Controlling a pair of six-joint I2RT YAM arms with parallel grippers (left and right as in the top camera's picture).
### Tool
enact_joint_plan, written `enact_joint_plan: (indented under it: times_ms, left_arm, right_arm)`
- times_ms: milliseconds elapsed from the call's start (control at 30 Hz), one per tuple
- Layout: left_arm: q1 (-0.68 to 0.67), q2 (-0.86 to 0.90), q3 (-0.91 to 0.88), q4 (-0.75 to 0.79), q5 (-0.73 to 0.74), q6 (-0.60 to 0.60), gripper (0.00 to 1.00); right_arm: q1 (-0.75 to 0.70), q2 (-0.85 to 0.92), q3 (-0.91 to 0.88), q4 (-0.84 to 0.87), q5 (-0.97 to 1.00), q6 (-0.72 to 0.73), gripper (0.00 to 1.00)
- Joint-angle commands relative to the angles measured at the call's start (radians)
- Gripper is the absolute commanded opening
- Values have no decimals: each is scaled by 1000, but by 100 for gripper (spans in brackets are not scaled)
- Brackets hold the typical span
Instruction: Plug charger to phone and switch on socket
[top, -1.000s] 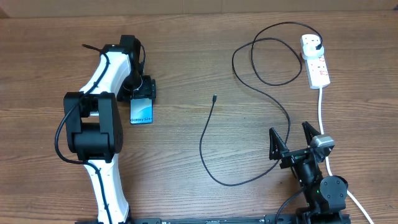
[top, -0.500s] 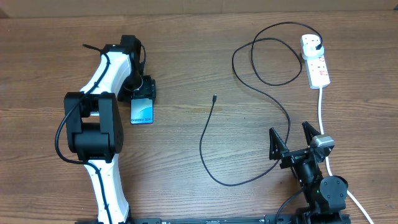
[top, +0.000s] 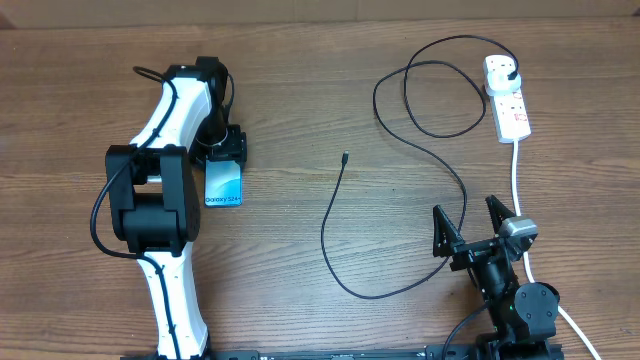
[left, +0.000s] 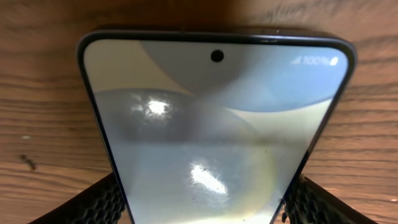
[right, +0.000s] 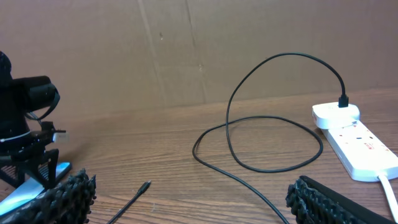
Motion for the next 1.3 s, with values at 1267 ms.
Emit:
enact_joint_plan:
  times_ms: [1267]
  left_arm:
    - [1,1,-86,188,-23,-3,66]
  right_arm:
    - [0,-7,-10,3,1,2,100]
